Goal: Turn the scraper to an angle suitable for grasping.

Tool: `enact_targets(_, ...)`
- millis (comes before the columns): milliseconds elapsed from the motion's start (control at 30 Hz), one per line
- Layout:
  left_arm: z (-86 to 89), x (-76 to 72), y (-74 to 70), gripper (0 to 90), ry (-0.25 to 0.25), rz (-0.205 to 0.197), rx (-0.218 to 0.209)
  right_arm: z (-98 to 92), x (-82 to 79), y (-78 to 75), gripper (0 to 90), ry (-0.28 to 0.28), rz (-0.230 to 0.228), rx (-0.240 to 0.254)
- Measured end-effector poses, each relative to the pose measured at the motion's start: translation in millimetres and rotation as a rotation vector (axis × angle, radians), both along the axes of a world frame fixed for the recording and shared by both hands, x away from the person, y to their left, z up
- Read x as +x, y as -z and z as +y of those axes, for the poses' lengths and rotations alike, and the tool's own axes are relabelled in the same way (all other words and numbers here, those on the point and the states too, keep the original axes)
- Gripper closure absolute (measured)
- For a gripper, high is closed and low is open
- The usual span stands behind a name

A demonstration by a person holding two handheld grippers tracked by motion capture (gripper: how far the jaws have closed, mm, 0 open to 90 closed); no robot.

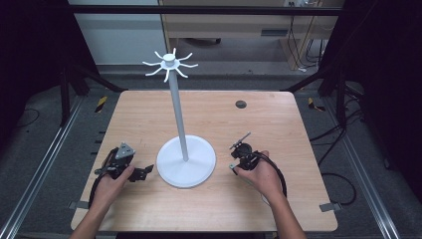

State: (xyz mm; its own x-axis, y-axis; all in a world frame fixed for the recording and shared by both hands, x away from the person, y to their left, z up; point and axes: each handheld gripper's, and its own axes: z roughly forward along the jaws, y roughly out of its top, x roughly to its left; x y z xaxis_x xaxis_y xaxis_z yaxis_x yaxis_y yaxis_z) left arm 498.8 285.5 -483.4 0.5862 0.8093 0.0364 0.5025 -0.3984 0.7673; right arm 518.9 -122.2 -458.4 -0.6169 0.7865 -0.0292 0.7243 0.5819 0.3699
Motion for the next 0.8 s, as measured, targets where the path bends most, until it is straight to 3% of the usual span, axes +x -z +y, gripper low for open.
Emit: enact_targets(800,-0.7,-0.1,0.4,3.3,0.004,0.006,0.002,3.9,7.2,8.1,67.2,-0.030,0.050,-0.043)
